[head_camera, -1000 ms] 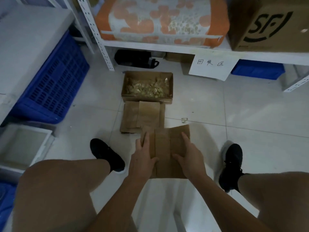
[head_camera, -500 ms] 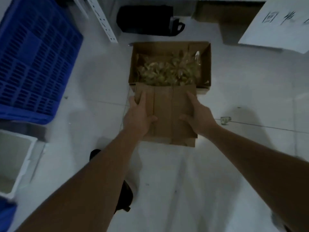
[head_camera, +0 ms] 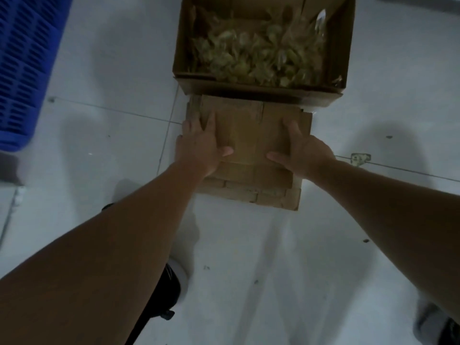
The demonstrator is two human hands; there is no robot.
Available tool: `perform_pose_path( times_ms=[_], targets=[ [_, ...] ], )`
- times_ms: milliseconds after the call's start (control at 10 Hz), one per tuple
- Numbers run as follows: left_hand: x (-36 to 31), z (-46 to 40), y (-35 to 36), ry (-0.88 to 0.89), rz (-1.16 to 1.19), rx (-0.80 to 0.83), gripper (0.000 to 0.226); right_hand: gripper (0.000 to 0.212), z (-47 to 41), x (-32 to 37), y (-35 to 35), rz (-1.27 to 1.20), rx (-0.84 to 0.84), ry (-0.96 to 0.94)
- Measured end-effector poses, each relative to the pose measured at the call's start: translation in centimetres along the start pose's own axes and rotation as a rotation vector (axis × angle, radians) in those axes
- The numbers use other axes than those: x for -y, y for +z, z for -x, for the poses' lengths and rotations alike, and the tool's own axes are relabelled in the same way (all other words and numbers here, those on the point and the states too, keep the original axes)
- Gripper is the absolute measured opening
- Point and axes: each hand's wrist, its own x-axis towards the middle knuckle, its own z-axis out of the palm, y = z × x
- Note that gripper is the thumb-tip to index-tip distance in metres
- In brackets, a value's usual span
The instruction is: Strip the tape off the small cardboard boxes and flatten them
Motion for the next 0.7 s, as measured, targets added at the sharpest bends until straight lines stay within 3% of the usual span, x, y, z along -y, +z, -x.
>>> perform_pose_path(
  times_ms=[200, 400, 500, 700],
  targets=[
    [-1.1, 0.7, -0.2, 0.006, -0.056, 0.07, 0.13, 0.09, 1.1, -0.4, 0.8, -0.212, 0.041, -0.002],
    [-1.8, 1.4, -0.5, -0.02, -0.14, 0.095, 0.125, 0.088, 2.0, 0.7, 0.9, 0.031, -0.028, 0.045],
    [-1.4, 3.1, -3.0, -0.002, -0.101, 0.191, 0.118, 0.089, 4.0, 1.4, -1.7, 0.135, 0.065, 0.043],
    [-1.5, 9.4, -12.8, 0.21, -0.174, 0.079, 0.1, 0.072, 11.3, 1.8, -11.6, 0.232, -0.07, -0.129]
  ],
)
